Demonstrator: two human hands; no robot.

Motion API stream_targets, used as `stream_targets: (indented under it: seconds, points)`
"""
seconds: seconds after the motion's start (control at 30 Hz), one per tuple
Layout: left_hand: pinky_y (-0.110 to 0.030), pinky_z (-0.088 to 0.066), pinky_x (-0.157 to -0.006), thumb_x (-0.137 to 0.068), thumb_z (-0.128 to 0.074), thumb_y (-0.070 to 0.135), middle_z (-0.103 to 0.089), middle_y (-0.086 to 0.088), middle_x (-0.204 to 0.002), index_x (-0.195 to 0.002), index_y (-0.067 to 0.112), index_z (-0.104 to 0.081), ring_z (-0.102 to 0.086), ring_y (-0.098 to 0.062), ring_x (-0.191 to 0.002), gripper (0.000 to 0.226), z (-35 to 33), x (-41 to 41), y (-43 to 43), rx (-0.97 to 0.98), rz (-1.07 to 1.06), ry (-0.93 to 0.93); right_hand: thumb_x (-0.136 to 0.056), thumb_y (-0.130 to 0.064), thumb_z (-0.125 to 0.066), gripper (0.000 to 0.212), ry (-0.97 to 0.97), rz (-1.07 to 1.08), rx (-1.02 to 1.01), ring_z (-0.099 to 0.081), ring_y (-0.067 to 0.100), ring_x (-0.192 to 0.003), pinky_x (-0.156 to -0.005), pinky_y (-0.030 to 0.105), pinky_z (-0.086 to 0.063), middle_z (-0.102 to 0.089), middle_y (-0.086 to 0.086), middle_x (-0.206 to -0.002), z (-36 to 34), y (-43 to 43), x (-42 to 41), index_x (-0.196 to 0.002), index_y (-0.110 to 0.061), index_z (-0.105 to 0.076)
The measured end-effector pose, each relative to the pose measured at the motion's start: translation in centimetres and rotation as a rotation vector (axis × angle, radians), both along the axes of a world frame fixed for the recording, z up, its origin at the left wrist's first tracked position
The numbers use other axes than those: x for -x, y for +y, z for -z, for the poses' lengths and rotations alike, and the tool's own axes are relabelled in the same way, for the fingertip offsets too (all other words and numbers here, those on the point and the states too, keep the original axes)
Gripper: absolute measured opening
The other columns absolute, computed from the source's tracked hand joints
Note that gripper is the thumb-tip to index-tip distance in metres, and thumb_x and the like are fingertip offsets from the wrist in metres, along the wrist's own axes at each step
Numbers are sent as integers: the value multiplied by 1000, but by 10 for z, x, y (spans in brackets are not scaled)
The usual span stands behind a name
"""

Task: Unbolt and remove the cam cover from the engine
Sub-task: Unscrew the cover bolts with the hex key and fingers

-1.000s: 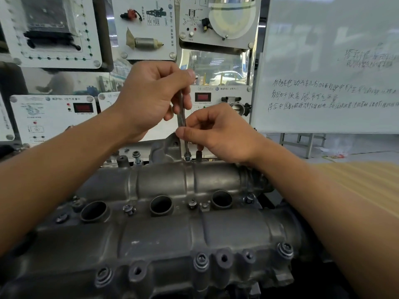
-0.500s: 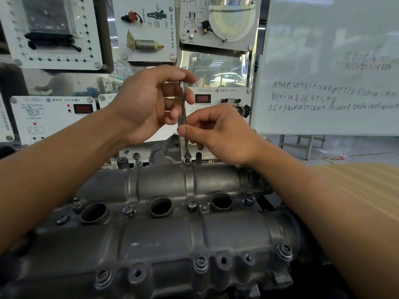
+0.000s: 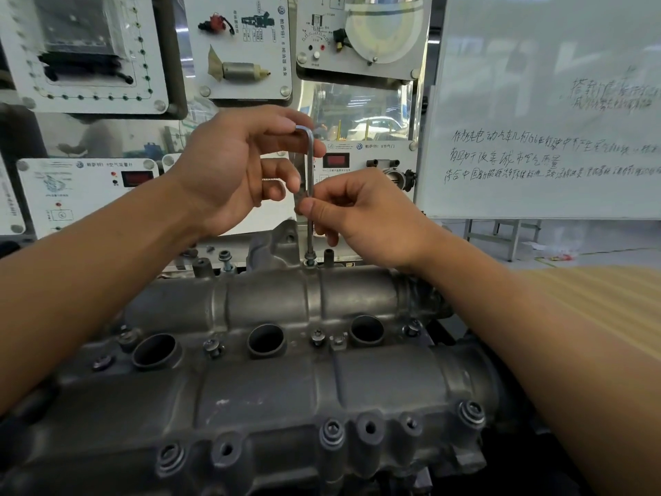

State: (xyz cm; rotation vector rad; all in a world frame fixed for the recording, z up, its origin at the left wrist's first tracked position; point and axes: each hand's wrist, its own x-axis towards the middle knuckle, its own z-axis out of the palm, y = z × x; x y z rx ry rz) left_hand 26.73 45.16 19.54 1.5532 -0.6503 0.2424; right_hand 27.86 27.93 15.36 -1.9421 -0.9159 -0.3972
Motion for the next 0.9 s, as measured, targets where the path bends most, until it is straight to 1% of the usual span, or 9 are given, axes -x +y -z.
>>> stream_targets:
  seconds: [0.2,0.3,0.4,0.47,0.57,0.67,0.77,0.9]
  points:
    - [-24,-36,-47,-98,-42,16,-74,-4,-86,-94,16,-66,-55,-17,-51,24,-1,0,1,-4,-3,-4,-97,-15,-62,31,-4,11,12,-53,13,-54,-55,20,-43,-58,0,-58,-1,0,1,-71,0,-65]
    - [-25,-36,-48,-98,-42,16,-74,-3,-86,-94,16,-67,-55,-17,-51,25,-1,0,0,-12,-7,-8,-97,-15,-62,32,-6,10,16,-53,14,-55,-56,22,-44,-58,2,-59,-1,0,1,-69,0,-64]
    - [-26,-36,-49,-98,-42,16,-74,-4,-86,-95,15,-67,-56,-17,-51,25,0,-1,0,-10,-14,-5,-97,-16,-62,33,-10,11,18,-53,15,-55,-57,23,-43,-58,3,-59,-1,0,1,-73,6,-64]
    - [-25,-36,-49,-98,-41,18,-74,-4,-87,-99,13,-68,-56,-18,-52,27,0,-2,1,-5,-13,6,-98,-16,-62,33,-10,15,22,-53,14,-55,-57,23,-44,-58,4,-60,0,0,1,-74,7,-65]
    - [-24,-36,-49,-98,-41,23,-74,-5,-92,-105,13,-69,-57,-17,-53,31,-2,-2,2,-4,8,22,-98,-16,-61,33,-11,26,34,-54,12,-54,-59,23,-45,-59,2,-60,-1,0,1,-76,8,-65]
    - [-22,-38,-48,-99,-40,26,-74,-6,-96,-102,14,-72,-58,-16,-55,34,-2,-2,2,3,45,48,-99,-17,-60,31,-3,44,45,-55,9,-53,-60,24,-46,-60,-1,-60,-1,0,0,-84,9,-67]
    - [-21,-39,-48,-100,-37,27,-74,-5,-97,-103,13,-72,-58,-14,-58,38,-2,-2,4,19,86,91,-100,-17,-57,27,25,51,54,-56,8,-54,-61,23,-47,-59,-4,-60,-1,0,0,-92,4,-71]
    - [-21,-42,-49,-99,-37,25,-73,-6,-95,-108,10,-69,-58,-13,-65,37,-3,-1,5,16,128,114,-101,-19,-55,22,58,55,57,-56,7,-54,-60,21,-45,-59,-5,-60,-2,1,2,-90,-9,-72]
